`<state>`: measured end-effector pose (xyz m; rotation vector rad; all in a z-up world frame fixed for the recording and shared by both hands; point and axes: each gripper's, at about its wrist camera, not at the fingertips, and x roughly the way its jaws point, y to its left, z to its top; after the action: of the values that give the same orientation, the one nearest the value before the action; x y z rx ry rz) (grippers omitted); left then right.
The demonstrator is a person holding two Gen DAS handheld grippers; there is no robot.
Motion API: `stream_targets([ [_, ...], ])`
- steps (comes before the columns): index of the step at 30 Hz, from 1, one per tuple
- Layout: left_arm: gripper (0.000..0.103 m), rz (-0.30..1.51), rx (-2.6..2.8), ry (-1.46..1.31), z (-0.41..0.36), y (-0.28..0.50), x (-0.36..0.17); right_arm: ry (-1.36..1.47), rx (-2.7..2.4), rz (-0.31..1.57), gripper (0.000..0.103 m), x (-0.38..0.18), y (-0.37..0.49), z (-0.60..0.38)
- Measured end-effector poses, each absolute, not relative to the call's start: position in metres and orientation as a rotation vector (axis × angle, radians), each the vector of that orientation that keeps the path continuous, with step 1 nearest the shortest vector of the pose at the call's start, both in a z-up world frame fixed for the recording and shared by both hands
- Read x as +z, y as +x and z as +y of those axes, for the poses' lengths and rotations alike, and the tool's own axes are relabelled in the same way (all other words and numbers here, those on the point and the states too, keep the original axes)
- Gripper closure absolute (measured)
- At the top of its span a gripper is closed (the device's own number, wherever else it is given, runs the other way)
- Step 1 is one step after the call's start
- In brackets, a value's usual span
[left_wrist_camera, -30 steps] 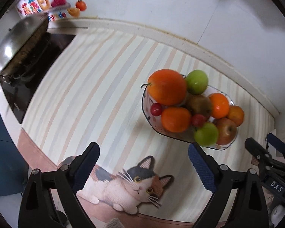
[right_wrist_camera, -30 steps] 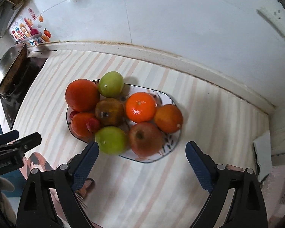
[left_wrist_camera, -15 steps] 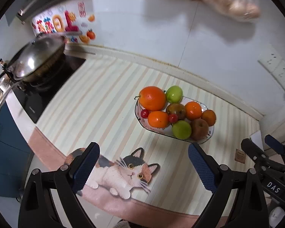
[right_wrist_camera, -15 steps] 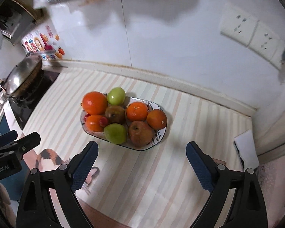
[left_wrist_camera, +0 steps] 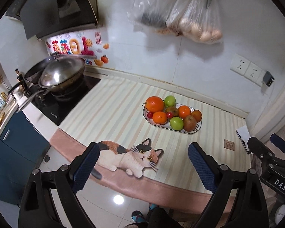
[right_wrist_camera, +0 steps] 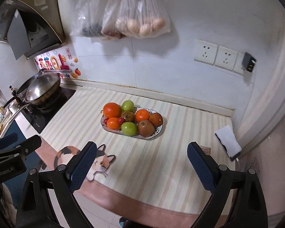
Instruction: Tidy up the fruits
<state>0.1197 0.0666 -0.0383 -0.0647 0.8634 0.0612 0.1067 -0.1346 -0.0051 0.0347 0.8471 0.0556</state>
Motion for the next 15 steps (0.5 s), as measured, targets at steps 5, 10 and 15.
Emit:
stream_targets([
  [5,0.008,0.823,0.061,-0.056,0.068,0.088,-0.022,0.056,0.072,0.828,0.005,0.010,0.069,-0.134],
  [10,0.008,0.801,0.053,-0.044,0.061,0.069,-0.013,0.058,0.104,0.810,0.005,0.021,0.048,-0.133],
  [15,0.008,0.797,0.052,-0.039,0.052,0.064,-0.013,0.053,0.123,0.800,0.005,0.026,0.041,-0.138],
])
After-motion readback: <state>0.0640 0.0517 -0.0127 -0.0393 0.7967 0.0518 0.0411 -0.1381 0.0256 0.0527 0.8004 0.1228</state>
